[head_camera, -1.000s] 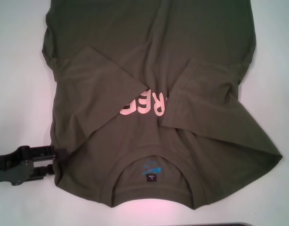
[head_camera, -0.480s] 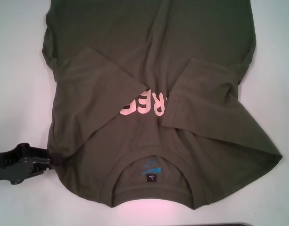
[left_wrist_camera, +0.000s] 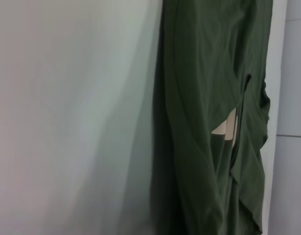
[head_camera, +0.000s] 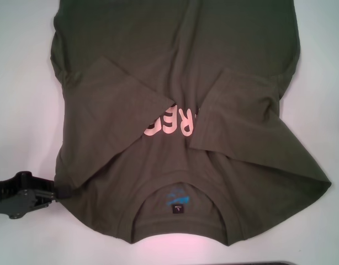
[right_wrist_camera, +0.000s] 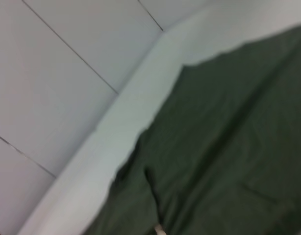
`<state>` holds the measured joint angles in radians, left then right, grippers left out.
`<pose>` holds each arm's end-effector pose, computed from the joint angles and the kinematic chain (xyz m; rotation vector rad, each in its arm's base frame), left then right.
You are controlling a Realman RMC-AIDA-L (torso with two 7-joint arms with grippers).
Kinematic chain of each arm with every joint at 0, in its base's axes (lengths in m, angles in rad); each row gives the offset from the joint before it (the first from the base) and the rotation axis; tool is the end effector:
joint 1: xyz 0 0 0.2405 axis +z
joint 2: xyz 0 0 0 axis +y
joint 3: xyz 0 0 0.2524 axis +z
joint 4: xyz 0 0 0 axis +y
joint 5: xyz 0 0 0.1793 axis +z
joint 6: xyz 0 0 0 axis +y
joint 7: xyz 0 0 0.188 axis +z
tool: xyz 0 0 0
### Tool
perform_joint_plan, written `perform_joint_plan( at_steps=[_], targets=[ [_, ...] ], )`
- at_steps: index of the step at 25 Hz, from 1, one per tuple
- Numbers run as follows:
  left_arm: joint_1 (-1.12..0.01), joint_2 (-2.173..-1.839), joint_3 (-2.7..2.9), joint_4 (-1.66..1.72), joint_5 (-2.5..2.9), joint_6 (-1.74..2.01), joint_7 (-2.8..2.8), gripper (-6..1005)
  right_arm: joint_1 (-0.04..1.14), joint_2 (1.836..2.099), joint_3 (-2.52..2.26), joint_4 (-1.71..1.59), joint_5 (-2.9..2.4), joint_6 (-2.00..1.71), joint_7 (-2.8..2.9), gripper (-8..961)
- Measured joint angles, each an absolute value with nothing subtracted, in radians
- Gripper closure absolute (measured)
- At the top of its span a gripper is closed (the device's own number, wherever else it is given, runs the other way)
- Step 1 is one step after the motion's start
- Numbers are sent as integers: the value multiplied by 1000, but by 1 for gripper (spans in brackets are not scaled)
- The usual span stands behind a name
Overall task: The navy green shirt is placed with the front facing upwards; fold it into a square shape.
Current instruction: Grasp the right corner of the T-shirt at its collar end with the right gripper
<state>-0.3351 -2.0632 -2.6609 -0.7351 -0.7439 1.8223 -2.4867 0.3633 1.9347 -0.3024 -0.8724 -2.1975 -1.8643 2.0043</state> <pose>-0.3027 0.2160 -0.0262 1.9253 2.3376 0.4737 0.3032 0.2730 0.0775 -2.3025 1.4766 0.7302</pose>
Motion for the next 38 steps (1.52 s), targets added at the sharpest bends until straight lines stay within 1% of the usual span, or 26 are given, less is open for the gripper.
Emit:
perform_joint_plan(
  at_steps=[3,7,10,12,20,33,38],
  targets=[
    [-333,-2057,-2663,-751,-744,1835,-2486,965,370,1896,-324,-871,-2277,-1865,2080,39],
    [-332,-2047,-2670,-751,-744,1833,-2486,965,377,1853,-347,-866,-2365,-1903,2173,39],
    [-334,-2047,-2671,-752,-744,1830,-2486,964,384,1835,-349,-871,-2403,-1952,2213,39],
    [-338,-2046,-2670,-753,-744,1827,-2486,964,391,1829,-349,-872,-2443,-1968,2230,39],
    [-349,-2046,-2664,-754,-745,1833,-2485,964,435,1830,-377,-792,-2569,-1974,2242,39],
    [-345,-2043,-2663,-755,-746,1836,-2485,963,499,1859,-495,-636,-2577,-1863,2244,41],
    [-348,-2041,-2663,-755,-749,1836,-2485,964,507,1866,-531,-624,-2584,-1822,2252,41]
  ],
)
